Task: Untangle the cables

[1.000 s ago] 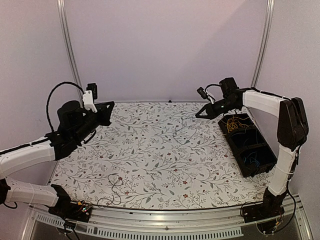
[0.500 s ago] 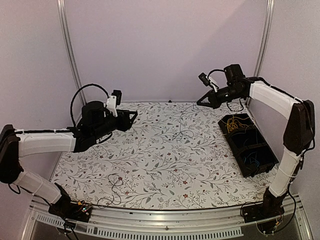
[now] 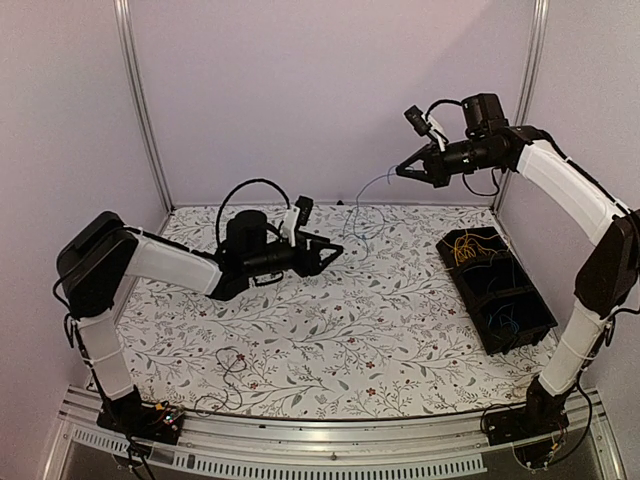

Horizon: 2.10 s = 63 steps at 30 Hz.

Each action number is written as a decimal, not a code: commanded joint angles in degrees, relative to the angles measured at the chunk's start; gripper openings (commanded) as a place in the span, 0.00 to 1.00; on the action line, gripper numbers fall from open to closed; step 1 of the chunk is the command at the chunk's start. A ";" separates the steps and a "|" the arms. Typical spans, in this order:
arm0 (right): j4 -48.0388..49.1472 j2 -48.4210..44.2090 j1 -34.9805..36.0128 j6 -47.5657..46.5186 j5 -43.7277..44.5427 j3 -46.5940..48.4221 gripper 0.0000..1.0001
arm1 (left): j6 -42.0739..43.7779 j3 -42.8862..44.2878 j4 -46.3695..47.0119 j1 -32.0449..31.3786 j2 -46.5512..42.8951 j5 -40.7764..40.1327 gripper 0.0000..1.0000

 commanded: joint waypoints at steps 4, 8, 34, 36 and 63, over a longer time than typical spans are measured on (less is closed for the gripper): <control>-2.24 -0.73 1.88 -0.57 -0.02 2.31 0.00 | 3.26 3.95 3.30 -2.43 4.78 0.04 0.59; -2.55 -1.29 2.62 -0.45 -0.53 2.63 0.00 | 12.80 5.36 -1.12 -4.75 5.85 -0.53 0.58; -2.55 -1.97 -0.68 -0.11 0.54 11.08 0.00 | 14.08 2.38 6.00 -6.81 11.32 -11.44 0.00; -1.76 -1.51 -4.90 0.99 0.42 15.43 0.00 | 9.61 -1.59 7.09 -6.87 11.43 -11.38 0.00; 5.81 -13.32 -37.93 2.98 4.89 9.95 0.00 | 4.08 4.30 13.71 -9.67 10.33 -5.17 0.00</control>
